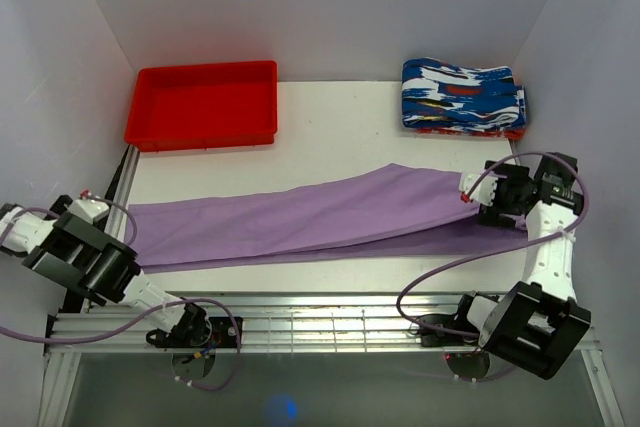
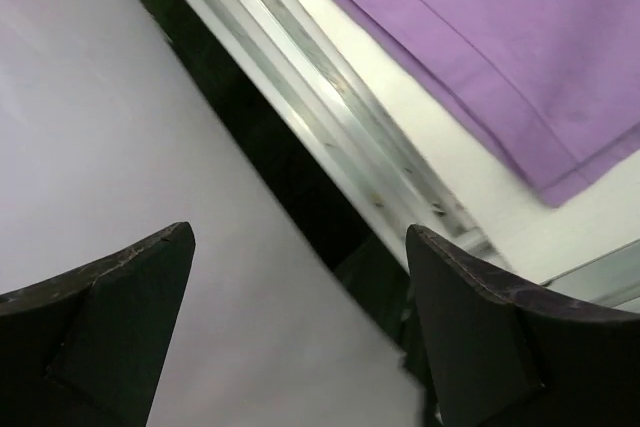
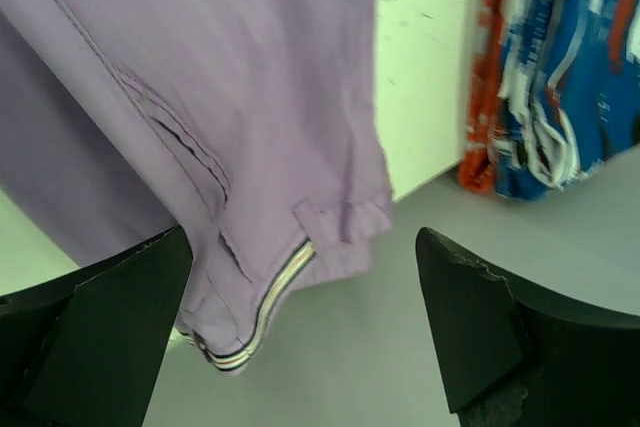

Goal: Fold and stack the trousers
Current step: Fold the trousers

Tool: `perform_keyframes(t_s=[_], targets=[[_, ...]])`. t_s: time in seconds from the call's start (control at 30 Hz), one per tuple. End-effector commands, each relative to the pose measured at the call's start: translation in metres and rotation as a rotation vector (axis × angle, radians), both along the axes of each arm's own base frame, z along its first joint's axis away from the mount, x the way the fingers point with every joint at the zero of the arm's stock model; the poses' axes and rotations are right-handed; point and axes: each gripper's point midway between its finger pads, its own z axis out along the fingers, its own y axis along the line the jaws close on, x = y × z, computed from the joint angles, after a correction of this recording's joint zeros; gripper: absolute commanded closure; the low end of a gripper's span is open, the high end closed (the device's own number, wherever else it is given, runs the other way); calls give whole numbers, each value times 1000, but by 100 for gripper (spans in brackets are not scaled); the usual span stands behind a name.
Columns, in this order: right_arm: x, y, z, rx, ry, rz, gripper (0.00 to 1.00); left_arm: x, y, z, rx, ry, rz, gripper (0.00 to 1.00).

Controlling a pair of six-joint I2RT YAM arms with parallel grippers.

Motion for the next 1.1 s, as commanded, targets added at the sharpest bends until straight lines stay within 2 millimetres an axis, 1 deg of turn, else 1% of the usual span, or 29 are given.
perform_keyframes(t_s=[0.0, 0.03, 0.07, 0.1, 0.13, 0.2, 0.23, 0.27, 0.3, 0.33, 0.37, 0.4, 0.43, 0.47, 0.5, 0.53, 0.57, 0.6, 0.63, 0.67, 0.77, 0.83, 0.87, 0.9, 0.93, 0.97, 1.0, 1.03, 1.07], targets=[[-1, 0, 19, 100, 76, -80, 3, 34, -34, 72, 22, -79, -112, 2], [1, -1, 21, 106, 88, -91, 4, 46, -52, 76, 11, -71, -156, 2], [-3, -2, 25, 109, 124, -101, 4, 52, -63, 81, -2, -71, -152, 2], [-5, -2, 18, 118, 170, -98, 4, 61, -70, 87, -8, -83, -159, 2], [-8, -3, 17, 112, 191, -89, 4, 74, -87, 91, -32, -90, -186, 2], [-25, -4, 4, 71, 240, -67, 2, 86, -107, 93, -116, -81, -154, 2], [-30, -6, -3, 9, 236, -7, 2, 96, -120, 95, -141, -80, -173, 2], [-32, -17, -10, -69, 232, -5, 2, 99, -128, 93, -170, -72, -170, 2], [-36, -21, -11, -113, 208, 0, 2, 101, -134, 90, -220, -52, -127, 2], [-45, -23, -27, -137, 231, 17, 2, 105, -141, 82, -253, -31, -116, 3], [-47, -27, -30, -155, 228, 8, 4, 105, -145, 76, -284, -11, -96, 6], [-43, -30, -30, -156, 212, -6, 6, 103, -150, 70, -327, 16, -63, 9], [-37, -35, -24, -143, 198, -36, 9, 99, -153, 61, -348, 43, -52, 11], [-34, -34, -22, -86, 211, -97, 18, 88, -161, 43, -380, 91, -39, 15], [-30, -36, -29, -35, 252, -134, 22, 86, -156, 31, -359, 109, -12, 18], [-26, -37, -28, 3, 272, -179, 27, 80, -157, 20, -371, 139, 29, 20], [-17, -41, -19, 60, 282, -262, 35, 66, -164, -1, -395, 196, 50, 25], [-15, -42, -32, 111, 362, -301, 38, 60, -165, -11, -400, 227, 70, 27], [-18, -41, -37, 149, 421, -341, 40, 59, -159, -22, -385, 244, 125, 29], [-14, -42, -44, 203, 483, -411, 45, 58, -157, -37, -391, 266, 160, 30], [-13, -43, -58, 257, 555, -507, 45, 57, -149, -55, -429, 343, 308, 35], [-18, -45, -73, 273, 603, -572, 45, 66, -140, -67, -455, 380, 372, 38], [-13, -54, -80, 241, 581, -602, 45, 71, -138, -69, -483, 391, 431, 39], [-21, -54, -95, 229, 615, -629, 45, 75, -136, -78, -504, 410, 460, 40], [-24, -58, -104, 216, 627, -663, 45, 88, -128, -74, -504, 390, 479, 41], [-30, -67, -112, 165, 649, -698, 46, 96, -127, -74, -515, 388, 489, 41], [-36, -71, -127, 145, 684, -723, 46, 102, -126, -75, -529, 392, 520, 41], [-40, -76, -133, 138, 704, -755, 46, 116, -124, -76, -521, 378, 514, 41], [-46, -81, -142, 120, 739, -780, 47, 123, -123, -76, -508, 370, 517, 41]])
